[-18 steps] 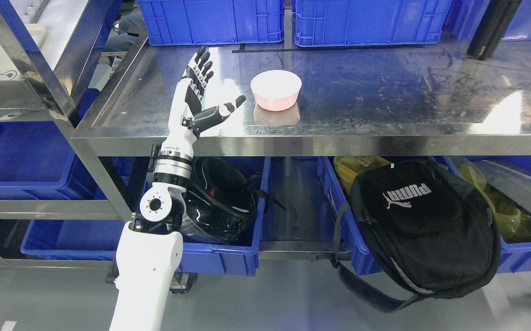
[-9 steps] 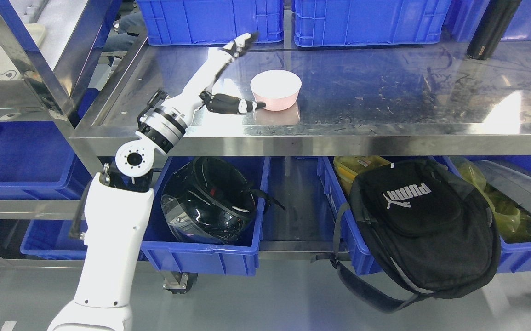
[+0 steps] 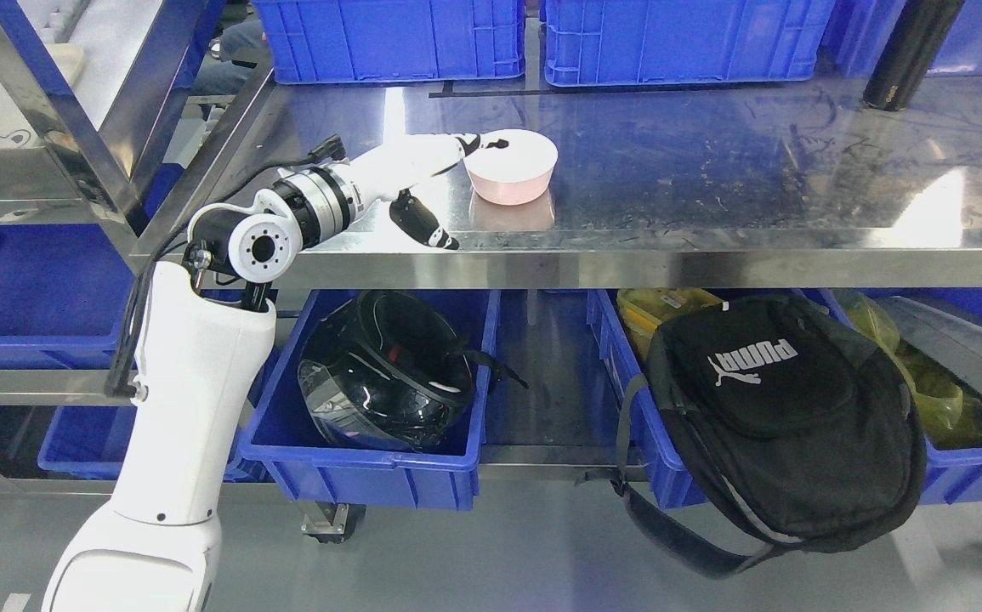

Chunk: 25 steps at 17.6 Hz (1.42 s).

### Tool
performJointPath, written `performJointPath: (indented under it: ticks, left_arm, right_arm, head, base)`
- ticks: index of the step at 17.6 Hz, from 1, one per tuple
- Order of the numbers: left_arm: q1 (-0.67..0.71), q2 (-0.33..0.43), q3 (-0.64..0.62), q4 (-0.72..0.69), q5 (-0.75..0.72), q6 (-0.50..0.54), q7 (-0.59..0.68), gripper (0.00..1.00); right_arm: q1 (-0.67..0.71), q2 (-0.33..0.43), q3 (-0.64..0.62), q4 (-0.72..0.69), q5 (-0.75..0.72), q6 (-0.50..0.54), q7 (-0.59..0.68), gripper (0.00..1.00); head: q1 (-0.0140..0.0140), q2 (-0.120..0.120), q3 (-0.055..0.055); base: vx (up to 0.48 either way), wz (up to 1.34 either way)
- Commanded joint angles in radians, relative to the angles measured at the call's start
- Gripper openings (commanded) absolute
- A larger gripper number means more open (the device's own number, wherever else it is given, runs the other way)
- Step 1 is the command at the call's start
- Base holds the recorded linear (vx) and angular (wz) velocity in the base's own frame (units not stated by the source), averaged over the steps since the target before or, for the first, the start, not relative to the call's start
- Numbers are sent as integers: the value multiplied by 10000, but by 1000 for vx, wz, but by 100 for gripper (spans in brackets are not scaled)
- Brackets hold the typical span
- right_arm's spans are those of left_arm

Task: Stack pink IKEA bowl on shelf middle layer
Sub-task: 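Reach the left hand to the pink bowl's rim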

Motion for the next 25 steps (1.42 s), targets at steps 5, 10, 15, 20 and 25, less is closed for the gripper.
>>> performJointPath:
  ticks: [5, 10, 15, 20, 25]
  left_arm:
    - [-609, -958, -54, 55, -3318, -787, -388, 100]
    - [-978, -958, -129, 897, -3395, -864, -388, 91]
    - [-1071, -1004, -589, 1665, -3747, -1002, -327, 84]
    - [-1132, -1188, -682, 2095, -3793, -1017, -342, 73]
    - [-1546, -1387, -759, 2541, -3931, -1063, -358, 65]
  right_arm:
    - [230, -175, 0, -175, 0, 7, 8, 100]
    - [230, -175, 0, -175, 0, 7, 8, 100]
    - [230, -175, 0, -175, 0, 7, 8, 100]
    - [230, -175, 0, -175, 0, 7, 8, 100]
    - [230, -175, 0, -175, 0, 7, 8, 100]
  head:
    - [0, 0, 0]
    - [0, 0, 0]
    - [0, 0, 0]
    - [0, 0, 0]
    - [0, 0, 0]
  base:
    - [0, 0]
    - [0, 0]
    - [0, 0]
    - [0, 0]
    - [0, 0]
